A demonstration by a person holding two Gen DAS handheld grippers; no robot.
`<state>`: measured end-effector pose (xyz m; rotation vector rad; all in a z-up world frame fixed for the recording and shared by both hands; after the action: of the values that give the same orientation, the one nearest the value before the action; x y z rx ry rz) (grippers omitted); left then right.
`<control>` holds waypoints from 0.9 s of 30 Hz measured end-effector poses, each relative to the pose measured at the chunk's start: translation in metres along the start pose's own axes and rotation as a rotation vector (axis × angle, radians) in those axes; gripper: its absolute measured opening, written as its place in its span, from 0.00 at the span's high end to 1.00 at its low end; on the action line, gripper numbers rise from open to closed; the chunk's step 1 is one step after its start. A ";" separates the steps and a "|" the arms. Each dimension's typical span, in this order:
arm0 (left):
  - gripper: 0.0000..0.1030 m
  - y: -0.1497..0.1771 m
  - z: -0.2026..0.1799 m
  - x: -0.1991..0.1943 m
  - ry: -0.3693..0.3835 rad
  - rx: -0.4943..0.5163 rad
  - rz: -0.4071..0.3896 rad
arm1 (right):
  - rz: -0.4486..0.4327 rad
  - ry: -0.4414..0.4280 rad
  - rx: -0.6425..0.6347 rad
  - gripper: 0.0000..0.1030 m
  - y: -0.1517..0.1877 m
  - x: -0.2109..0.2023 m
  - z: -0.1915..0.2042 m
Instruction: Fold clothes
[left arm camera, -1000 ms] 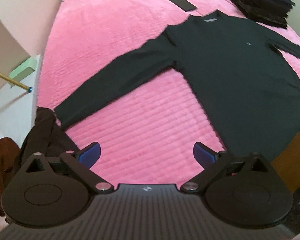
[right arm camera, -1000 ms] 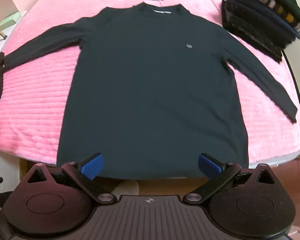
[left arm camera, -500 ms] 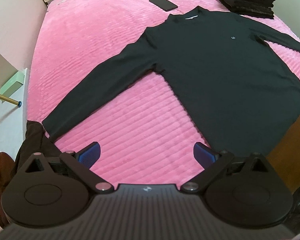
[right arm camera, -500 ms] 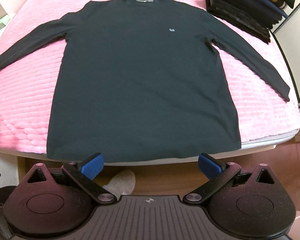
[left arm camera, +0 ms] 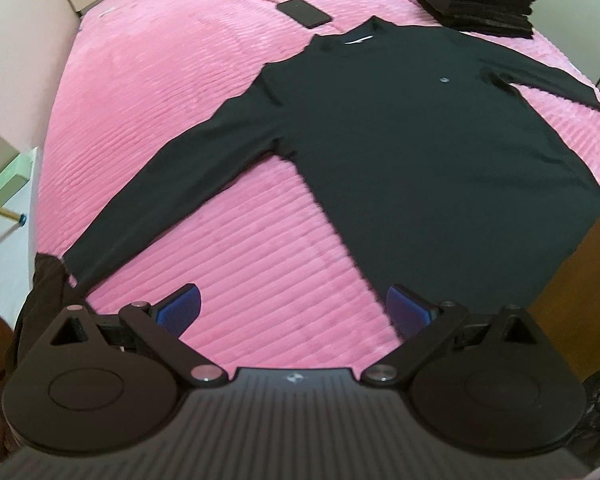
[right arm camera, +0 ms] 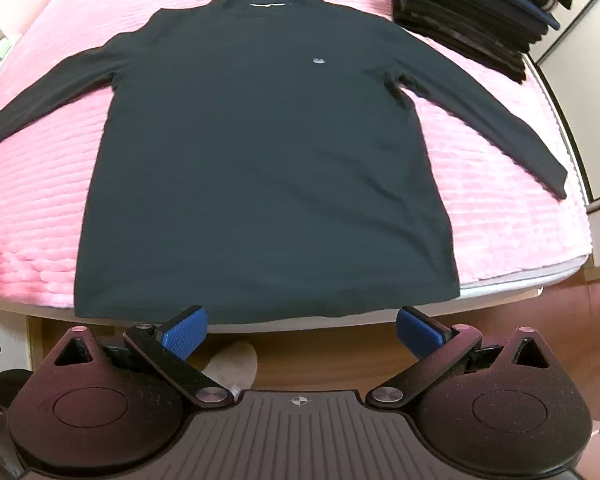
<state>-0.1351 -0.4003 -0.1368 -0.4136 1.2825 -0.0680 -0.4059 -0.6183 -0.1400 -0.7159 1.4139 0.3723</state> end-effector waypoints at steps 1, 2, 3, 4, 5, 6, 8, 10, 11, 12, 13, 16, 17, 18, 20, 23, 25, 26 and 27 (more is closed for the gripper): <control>0.05 -0.004 -0.004 0.000 0.004 0.008 -0.001 | -0.001 0.001 0.006 0.00 0.000 0.000 -0.003; 0.05 -0.007 -0.007 0.000 0.006 0.016 -0.005 | -0.001 0.002 0.011 0.00 0.000 0.000 -0.006; 0.05 -0.009 -0.009 -0.001 0.006 0.023 -0.009 | -0.001 0.002 0.017 0.00 0.000 0.001 -0.008; 0.05 -0.011 -0.011 -0.002 0.006 0.029 -0.012 | 0.000 0.002 0.018 0.00 -0.001 0.001 -0.010; 0.05 -0.013 -0.012 -0.002 0.006 0.029 -0.014 | 0.001 0.001 0.016 0.00 -0.001 0.002 -0.011; 0.05 -0.014 -0.013 -0.002 0.006 0.029 -0.015 | 0.002 0.000 0.014 0.00 -0.002 0.002 -0.011; 0.05 -0.014 -0.013 -0.002 0.005 0.025 -0.013 | 0.004 -0.002 0.010 0.00 -0.004 0.002 -0.013; 0.05 -0.014 -0.014 -0.001 0.005 0.021 -0.010 | 0.003 -0.004 0.004 0.00 -0.006 0.003 -0.013; 0.05 -0.014 -0.014 -0.001 0.005 0.019 -0.009 | 0.001 -0.005 0.001 0.00 -0.007 0.003 -0.012; 0.05 -0.014 -0.014 -0.001 0.004 0.015 -0.008 | 0.000 -0.007 -0.003 0.00 -0.009 0.002 -0.012; 0.05 -0.014 -0.013 -0.002 0.003 0.010 -0.006 | -0.001 -0.009 -0.008 0.00 -0.009 0.003 -0.012; 0.05 -0.010 -0.012 -0.004 -0.005 -0.005 -0.003 | -0.004 -0.016 -0.030 0.00 -0.013 0.004 -0.009; 0.05 -0.009 -0.012 -0.005 -0.008 -0.011 -0.001 | -0.006 -0.018 -0.040 0.00 -0.014 0.004 -0.008; 0.05 -0.007 -0.012 -0.006 -0.010 -0.018 0.001 | -0.010 -0.023 -0.048 0.00 -0.015 0.004 -0.007; 0.05 -0.003 -0.010 -0.008 -0.015 -0.042 0.006 | -0.022 -0.049 -0.058 0.00 -0.017 0.004 -0.003; 0.05 0.009 -0.002 -0.014 -0.028 -0.098 0.008 | -0.025 -0.121 -0.088 0.00 -0.021 0.007 0.010; 0.05 0.023 0.008 -0.019 -0.043 -0.152 0.008 | -0.026 -0.187 -0.152 0.00 -0.023 0.008 0.032; 0.05 0.032 0.015 -0.021 -0.051 -0.179 0.013 | -0.037 -0.211 -0.197 0.00 -0.024 0.008 0.049; 0.05 0.041 0.023 -0.023 -0.060 -0.207 0.018 | -0.049 -0.236 -0.241 0.00 -0.026 0.007 0.067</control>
<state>-0.1276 -0.3500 -0.1246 -0.5768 1.2385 0.0925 -0.3377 -0.5953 -0.1409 -0.8704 1.1377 0.5766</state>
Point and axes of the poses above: each gripper's, at about its wrist camera, not at the fingertips, and x roughly the way its jaws point, z to its left, y to its underside, the point moved 1 cm from there along x, roughly the way its jaws point, and after that the axes turned 15 degrees about x, right-handed, at the moved point
